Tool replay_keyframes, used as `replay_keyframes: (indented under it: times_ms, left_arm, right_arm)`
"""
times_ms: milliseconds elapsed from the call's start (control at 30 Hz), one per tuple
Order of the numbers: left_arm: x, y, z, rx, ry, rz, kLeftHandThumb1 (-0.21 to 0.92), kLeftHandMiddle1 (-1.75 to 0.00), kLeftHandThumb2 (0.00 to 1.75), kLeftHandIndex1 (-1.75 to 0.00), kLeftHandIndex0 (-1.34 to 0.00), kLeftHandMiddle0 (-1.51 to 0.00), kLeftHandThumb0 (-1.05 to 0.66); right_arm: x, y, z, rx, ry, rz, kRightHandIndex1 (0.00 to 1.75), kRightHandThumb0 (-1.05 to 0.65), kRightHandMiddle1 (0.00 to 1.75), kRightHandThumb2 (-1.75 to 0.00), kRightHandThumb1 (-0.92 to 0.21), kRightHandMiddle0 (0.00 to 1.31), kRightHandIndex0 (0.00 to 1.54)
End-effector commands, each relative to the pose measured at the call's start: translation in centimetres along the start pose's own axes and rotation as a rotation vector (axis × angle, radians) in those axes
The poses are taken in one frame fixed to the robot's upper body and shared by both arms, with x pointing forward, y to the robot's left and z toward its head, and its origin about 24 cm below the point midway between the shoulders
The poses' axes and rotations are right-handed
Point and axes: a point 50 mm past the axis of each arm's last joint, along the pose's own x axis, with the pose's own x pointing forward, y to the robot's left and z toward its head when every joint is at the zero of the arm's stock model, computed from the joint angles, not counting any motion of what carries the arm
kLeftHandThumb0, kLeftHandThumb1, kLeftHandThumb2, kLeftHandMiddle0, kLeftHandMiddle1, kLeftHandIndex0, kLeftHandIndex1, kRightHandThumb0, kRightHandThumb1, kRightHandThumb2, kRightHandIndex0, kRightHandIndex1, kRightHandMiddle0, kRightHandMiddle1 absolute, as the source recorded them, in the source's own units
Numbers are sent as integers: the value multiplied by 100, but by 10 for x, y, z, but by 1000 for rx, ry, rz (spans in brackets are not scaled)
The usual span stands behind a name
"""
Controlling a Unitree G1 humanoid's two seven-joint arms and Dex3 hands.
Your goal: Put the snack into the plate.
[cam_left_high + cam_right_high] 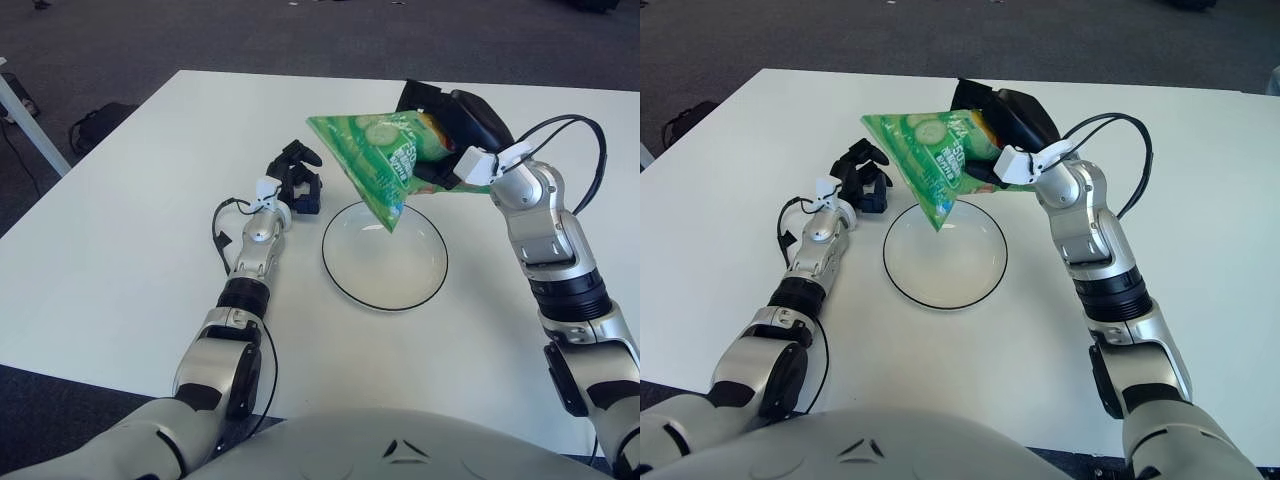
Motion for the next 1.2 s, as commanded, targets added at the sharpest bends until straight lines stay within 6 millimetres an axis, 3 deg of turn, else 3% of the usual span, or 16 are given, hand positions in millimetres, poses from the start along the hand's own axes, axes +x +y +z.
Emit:
replay_keyframes:
  times_ms: [0,367,900,1167]
  left_arm:
    - [-21,3,-34,4,142,18,12,-175,155,-175,-64,-65,-1]
    - [-20,1,-36,4,146,15,11,-175,156,-175,-64,-65,-1]
    - [-21,1,-35,-4,141,35,15,-175,151,-175,-61,-62,-1]
    - [-21,2,-34,3,143,28,15,-175,151,-175,-61,-62,-1]
  right_arm:
    - [-2,7,-1,-1,-22,100,167,0,175,-174,8,69,93]
    - [-3,24,7,15,-60,270,164,0,175,-169,4,65,91]
    - [-11,41,-2,19,-112,394,161,0,175,-164,0,64,88]
    - [-11,44,-4,17,-104,442,172,0,169,-161,-3,63,82]
